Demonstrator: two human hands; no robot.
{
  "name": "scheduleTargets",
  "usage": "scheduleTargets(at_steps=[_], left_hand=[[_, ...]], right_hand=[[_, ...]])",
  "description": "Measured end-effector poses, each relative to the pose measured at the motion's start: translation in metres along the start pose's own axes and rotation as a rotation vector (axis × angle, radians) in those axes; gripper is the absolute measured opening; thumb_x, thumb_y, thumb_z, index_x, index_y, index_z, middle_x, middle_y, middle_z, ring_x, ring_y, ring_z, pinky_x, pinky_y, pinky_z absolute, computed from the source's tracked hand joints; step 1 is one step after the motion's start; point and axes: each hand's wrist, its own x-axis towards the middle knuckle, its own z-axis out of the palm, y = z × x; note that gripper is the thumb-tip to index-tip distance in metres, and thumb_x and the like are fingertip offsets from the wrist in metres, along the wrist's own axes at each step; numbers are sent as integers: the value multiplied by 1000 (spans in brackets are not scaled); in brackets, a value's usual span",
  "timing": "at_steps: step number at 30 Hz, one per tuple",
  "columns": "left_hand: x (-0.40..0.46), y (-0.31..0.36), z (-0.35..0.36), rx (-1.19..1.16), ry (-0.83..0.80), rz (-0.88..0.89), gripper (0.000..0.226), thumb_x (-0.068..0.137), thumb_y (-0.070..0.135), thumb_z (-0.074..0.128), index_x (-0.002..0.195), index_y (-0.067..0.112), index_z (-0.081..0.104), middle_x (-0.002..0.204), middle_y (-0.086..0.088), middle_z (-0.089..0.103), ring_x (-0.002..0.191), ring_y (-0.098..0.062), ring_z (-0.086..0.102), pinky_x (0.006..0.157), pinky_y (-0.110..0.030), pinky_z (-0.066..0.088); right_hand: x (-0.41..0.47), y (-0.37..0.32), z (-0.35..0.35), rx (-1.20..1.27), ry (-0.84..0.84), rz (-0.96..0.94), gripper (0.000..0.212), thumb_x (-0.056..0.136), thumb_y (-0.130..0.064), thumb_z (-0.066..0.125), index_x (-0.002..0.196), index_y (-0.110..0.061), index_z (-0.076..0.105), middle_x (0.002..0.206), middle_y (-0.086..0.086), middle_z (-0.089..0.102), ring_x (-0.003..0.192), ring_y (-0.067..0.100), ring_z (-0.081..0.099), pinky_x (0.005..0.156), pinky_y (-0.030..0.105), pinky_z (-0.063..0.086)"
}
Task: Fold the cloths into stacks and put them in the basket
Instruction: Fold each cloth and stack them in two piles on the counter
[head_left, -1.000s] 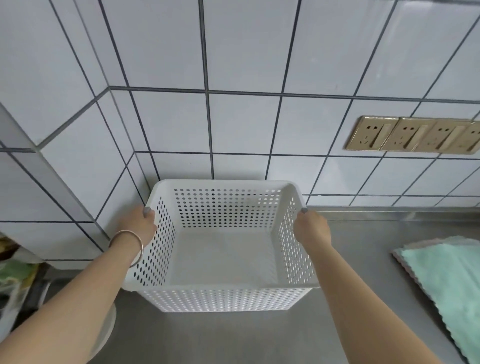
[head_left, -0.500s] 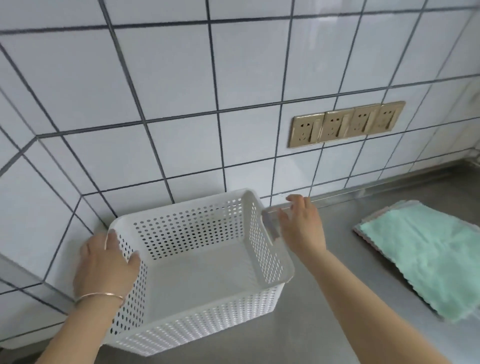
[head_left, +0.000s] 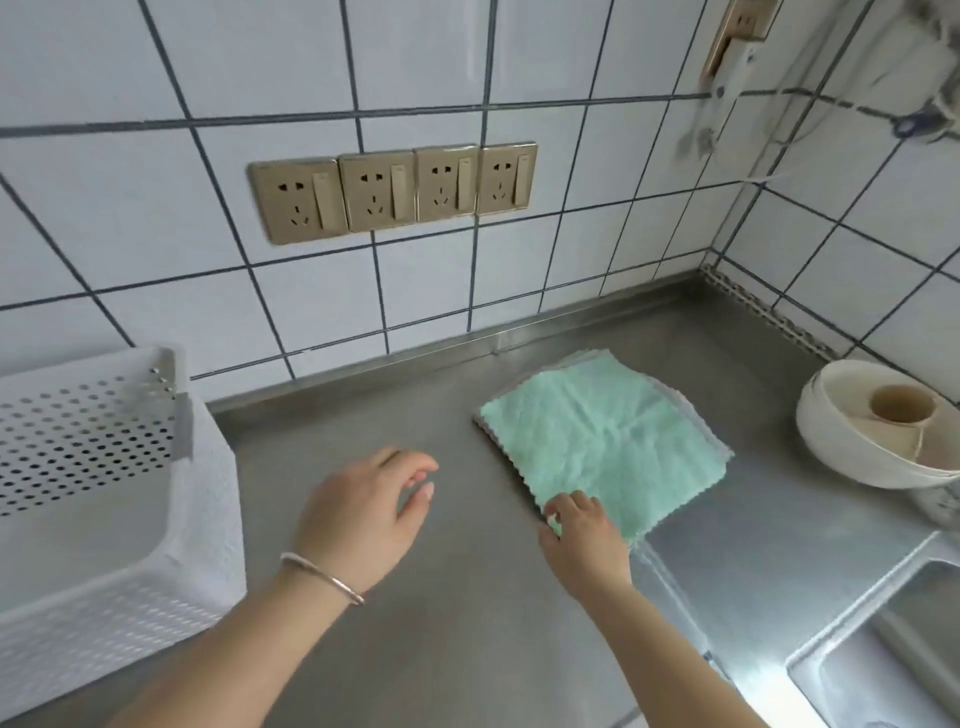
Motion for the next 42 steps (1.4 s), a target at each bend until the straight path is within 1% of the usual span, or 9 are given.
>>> scheduleTargets(at_steps=[5,9,15,24,26,30,34,39,42], left_hand=[[7,37,86,-51,-241,-54,48,75,48,29,100,29,66,96,12,69,89,-14,68,75,-29,53],[10,35,122,5,-390,-132,27,88,35,45,111,32,60,111,14,65,101,-8,63,85,-26,48],[31,31,164,48,-422,-159,26,92,29,46,114,29,59,115,12,63,106,-10,60,87,-23,45],[49,3,225,-88,-255,-85,25,88,25,51,112,29,61,110,9,64,100,-10,61,86,-25,47],[50,-5,235,-24,-167,43,36,85,24,55,120,30,55,115,6,56,104,-14,56,83,-29,49],[65,0,253,63,144,423,46,70,28,58,116,35,57,115,5,59,106,-16,44,84,-31,48],[66,18,257,4,303,464,36,75,23,45,99,32,70,98,10,69,100,-10,45,87,-27,36],[54,37,250,101,247,369,44,61,8,64,99,28,71,107,5,70,105,-23,61,93,-43,46],[48,34,249,-78,282,217,52,58,-5,53,96,23,73,105,0,71,101,-27,63,89,-32,47]], right_hand=[[0,47,15,-83,-32,59,14,75,-29,69,83,-18,69,83,0,65,81,24,62,69,34,47],[12,52,37,-190,-60,37,42,36,-37,84,61,-16,58,60,-1,53,54,24,54,45,34,42],[35,59,62,-263,-23,-78,32,51,-29,80,61,-10,58,60,5,52,52,26,51,45,31,35],[52,73,86,-386,346,-238,15,56,2,61,49,-10,54,52,6,48,42,25,47,46,26,21],[49,74,86,-341,401,-262,21,55,1,71,56,-11,53,55,6,50,46,25,49,47,27,23],[45,79,67,-214,566,-412,8,70,-7,39,67,-11,44,54,3,49,44,22,47,49,23,23],[28,92,39,-36,439,-395,19,90,-15,39,74,-6,46,44,2,37,38,24,25,39,20,4],[-11,107,11,154,90,-355,11,98,-20,34,87,-22,37,68,17,63,53,21,45,49,31,30],[-32,109,-10,185,6,-359,9,99,-23,37,92,-24,43,60,9,61,45,8,46,48,20,35]])
